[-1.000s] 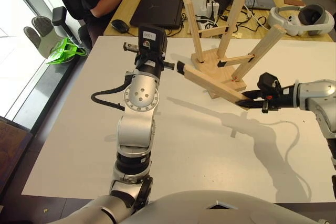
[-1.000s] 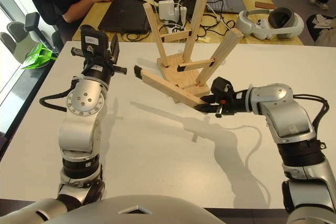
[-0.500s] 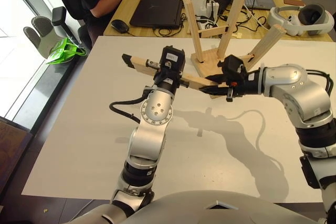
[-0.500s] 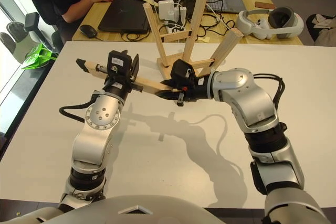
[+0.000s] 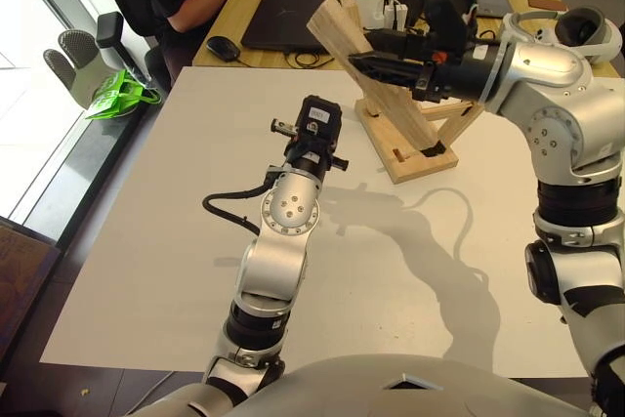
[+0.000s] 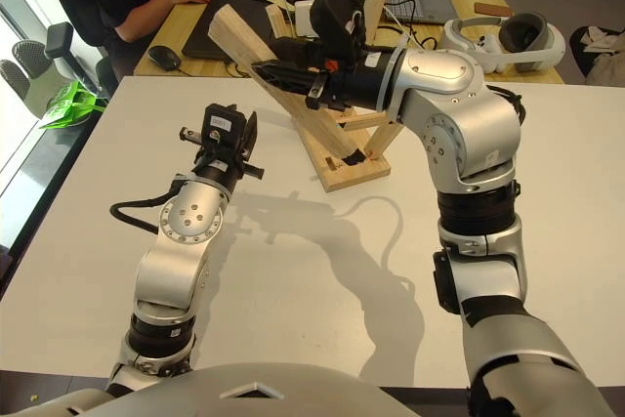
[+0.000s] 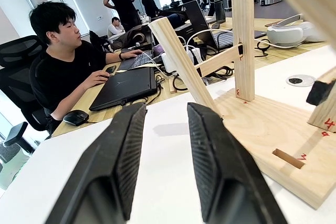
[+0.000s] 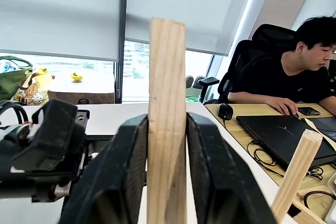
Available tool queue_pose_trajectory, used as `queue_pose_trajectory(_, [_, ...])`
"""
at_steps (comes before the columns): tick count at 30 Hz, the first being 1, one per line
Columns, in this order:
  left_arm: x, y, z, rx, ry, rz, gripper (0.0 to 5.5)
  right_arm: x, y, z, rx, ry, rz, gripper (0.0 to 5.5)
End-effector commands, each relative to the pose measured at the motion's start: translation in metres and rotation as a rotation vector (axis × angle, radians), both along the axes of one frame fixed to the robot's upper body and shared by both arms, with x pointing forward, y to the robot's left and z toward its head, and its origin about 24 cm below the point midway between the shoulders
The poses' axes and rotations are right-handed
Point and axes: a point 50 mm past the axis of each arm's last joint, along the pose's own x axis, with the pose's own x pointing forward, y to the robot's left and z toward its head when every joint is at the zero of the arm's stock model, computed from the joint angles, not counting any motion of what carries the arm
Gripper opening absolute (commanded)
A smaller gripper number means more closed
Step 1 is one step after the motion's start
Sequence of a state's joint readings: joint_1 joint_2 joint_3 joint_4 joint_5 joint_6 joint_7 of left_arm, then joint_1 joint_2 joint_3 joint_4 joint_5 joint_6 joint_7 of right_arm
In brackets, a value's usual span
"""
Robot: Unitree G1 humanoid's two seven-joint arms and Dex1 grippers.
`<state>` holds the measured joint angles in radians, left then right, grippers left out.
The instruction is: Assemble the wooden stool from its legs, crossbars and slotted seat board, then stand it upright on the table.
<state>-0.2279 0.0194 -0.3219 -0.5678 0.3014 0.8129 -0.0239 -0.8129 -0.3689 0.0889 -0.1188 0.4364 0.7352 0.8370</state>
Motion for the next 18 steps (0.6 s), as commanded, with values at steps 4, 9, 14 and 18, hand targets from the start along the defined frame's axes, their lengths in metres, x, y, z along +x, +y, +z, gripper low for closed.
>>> queue_pose_trajectory(4, [0.003,0.004,0.003,0.007,-0.001,0.011,1.48,0.001,0.001,-0.013,-0.028,0.008,-0.022,0.99])
queue_pose_trajectory(9, [0.004,0.007,0.006,-0.002,-0.007,0.023,1.48,0.002,0.002,-0.03,-0.109,-0.025,-0.067,0.99])
queue_pose_trajectory(14, [0.001,0.004,0.012,-0.073,0.0,0.024,1.48,0.016,0.017,-0.04,0.007,0.008,-0.311,0.99])
queue_pose_trajectory(18, [0.0,-0.001,0.022,-0.114,-0.025,0.018,1.48,0.023,0.033,-0.05,0.225,0.164,-0.581,0.99])
